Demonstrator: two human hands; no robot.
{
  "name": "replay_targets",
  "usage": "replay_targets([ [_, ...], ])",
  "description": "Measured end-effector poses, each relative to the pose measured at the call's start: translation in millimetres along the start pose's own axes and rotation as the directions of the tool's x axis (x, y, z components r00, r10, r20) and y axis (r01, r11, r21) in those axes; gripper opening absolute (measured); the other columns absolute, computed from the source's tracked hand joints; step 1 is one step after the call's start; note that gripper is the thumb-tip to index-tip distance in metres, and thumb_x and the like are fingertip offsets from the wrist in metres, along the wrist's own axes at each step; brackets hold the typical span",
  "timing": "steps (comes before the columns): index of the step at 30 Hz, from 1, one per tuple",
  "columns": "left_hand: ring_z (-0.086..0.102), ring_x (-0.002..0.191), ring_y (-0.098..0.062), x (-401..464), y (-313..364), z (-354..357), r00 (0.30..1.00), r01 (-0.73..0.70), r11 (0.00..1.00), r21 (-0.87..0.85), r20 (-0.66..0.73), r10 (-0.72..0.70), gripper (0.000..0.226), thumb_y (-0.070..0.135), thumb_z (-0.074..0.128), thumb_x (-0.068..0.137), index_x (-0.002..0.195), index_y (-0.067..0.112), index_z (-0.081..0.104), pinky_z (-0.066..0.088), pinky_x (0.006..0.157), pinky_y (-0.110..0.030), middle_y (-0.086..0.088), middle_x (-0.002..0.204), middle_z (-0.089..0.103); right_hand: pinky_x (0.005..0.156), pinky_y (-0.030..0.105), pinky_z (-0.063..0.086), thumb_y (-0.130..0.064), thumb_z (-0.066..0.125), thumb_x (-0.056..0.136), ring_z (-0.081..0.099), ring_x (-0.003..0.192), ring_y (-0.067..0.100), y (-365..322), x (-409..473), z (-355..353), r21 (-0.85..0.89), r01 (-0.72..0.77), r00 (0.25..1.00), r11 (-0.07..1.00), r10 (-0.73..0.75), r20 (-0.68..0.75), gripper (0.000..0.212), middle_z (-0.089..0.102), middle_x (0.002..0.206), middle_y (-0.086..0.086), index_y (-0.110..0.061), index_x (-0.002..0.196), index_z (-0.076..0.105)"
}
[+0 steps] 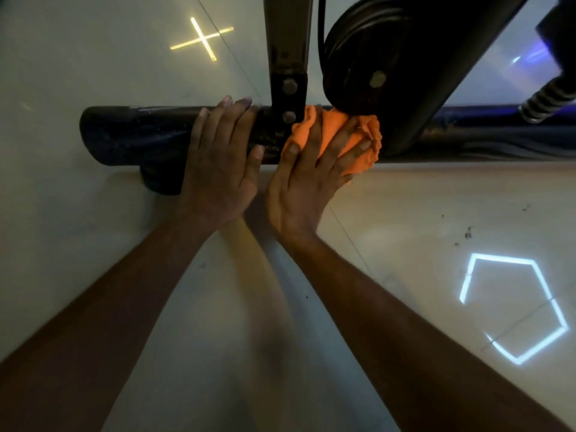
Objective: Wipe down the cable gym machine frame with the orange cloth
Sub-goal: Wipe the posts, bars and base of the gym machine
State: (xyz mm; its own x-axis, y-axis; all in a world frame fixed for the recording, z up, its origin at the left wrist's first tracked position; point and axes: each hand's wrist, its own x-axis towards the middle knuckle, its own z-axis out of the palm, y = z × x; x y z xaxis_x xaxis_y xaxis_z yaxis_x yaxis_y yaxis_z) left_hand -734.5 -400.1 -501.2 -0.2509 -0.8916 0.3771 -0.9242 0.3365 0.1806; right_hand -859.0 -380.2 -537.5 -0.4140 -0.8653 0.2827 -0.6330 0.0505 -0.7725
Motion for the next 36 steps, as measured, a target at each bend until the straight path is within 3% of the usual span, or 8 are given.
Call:
replay_targets([
  [6,0.024,0.161,-0.032,2.5,-20.8,-15.5,0.991,-0.102,0.993,0.066,0.098,0.096,0.062,0.035,0.043,0.111,0.168,0.018,0.027,0.012,0.132,-0.057,-0.008,0.172,0.031,0.121,0.081,0.008,-0.051,0.039,0.114,0.007,0.162,0.057,60.1,5.6,-19.9,-0.384,0.326,0.944,0.864,-0.321,0.08,0.061,0.015,0.177,0.025,-0.025,0.169,0.034],
  [13,0.013,0.165,-0.03,3.6,-26.6,-19.6,0.983,-0.103,0.994,0.046,0.155,0.095,0.06,0.032,0.037,0.114,0.17,0.023,0.021,0.007,0.133,-0.058,-0.002,0.178,0.018,0.126,0.061,-0.013,-0.043,0.041,0.113,-0.011,0.164,0.046,-16.5,5.0,12.0,-0.019,-0.047,0.995,0.999,0.045,-0.093,0.063,0.004,0.179,0.024,-0.015,0.17,0.031],
  [19,0.015,0.164,-0.03,2.4,-29.4,-26.5,0.977,-0.125,0.992,0.027,0.177,0.118,0.061,0.035,0.031,0.111,0.17,0.021,0.022,0.012,0.132,-0.058,-0.003,0.178,0.02,0.127,0.073,0.014,-0.038,0.05,0.114,0.0,0.163,0.053,44.8,6.8,-23.0,-0.205,0.317,0.948,0.926,-0.305,0.089,0.062,0.015,0.177,0.027,-0.01,0.168,0.036],
  [21,0.015,0.165,-0.03,-1.1,-26.6,-25.0,0.983,-0.099,0.995,0.011,0.156,0.096,0.06,0.032,0.033,0.112,0.17,0.02,0.024,0.01,0.133,-0.057,-0.003,0.177,0.022,0.128,0.06,0.028,-0.032,0.052,0.115,-0.004,0.167,0.042,35.6,3.1,-34.9,-0.08,0.279,0.958,0.957,-0.271,0.099,0.06,0.015,0.179,0.018,-0.013,0.168,0.034],
  [23,0.015,0.165,-0.029,-6.9,-22.2,-24.6,0.99,-0.053,0.997,-0.055,0.127,0.06,0.058,0.028,0.036,0.112,0.169,0.019,0.028,0.006,0.133,-0.053,-0.003,0.177,0.025,0.121,0.03,0.037,-0.03,0.052,0.114,-0.001,0.168,0.027,21.1,-5.7,-47.1,0.047,0.203,0.973,0.978,-0.207,0.107,0.058,0.02,0.18,0.006,-0.017,0.168,0.037],
  [26,0.02,0.164,-0.026,-22.9,-19.3,-27.9,0.996,0.002,0.987,-0.158,0.084,0.012,0.054,0.025,0.039,0.112,0.166,0.016,0.036,0.007,0.133,-0.052,-0.005,0.174,0.032,0.109,-0.002,0.024,-0.031,0.052,0.113,0.015,0.167,0.019,3.5,-28.6,-60.4,0.127,0.161,0.973,0.979,-0.179,0.144,0.055,0.033,0.176,0.002,-0.015,0.165,0.044],
  [33,0.022,0.162,-0.035,-47.6,-63.8,-45.3,0.982,0.16,0.987,-0.028,-0.098,-0.162,0.056,0.034,0.05,0.109,0.162,0.018,0.042,0.012,0.131,-0.059,-0.012,0.172,0.031,0.116,0.045,0.051,-0.032,0.049,0.114,0.008,0.168,0.015,-33.6,-54.3,-44.5,0.163,0.284,0.893,0.945,-0.322,0.313,0.056,0.024,0.179,-0.004,-0.024,0.169,0.036],
  [36,0.01,0.163,-0.042,-44.1,-85.0,-47.2,0.882,0.456,0.889,-0.046,-0.109,-0.459,0.078,0.052,0.059,0.102,0.167,0.024,0.028,0.011,0.131,-0.055,-0.021,0.174,0.012,0.115,0.059,0.05,-0.042,0.042,0.114,0.004,0.169,0.02,-41.5,-43.9,-25.0,0.118,0.356,0.862,0.927,-0.374,0.342,0.058,0.019,0.181,0.0,-0.025,0.169,0.034],
])
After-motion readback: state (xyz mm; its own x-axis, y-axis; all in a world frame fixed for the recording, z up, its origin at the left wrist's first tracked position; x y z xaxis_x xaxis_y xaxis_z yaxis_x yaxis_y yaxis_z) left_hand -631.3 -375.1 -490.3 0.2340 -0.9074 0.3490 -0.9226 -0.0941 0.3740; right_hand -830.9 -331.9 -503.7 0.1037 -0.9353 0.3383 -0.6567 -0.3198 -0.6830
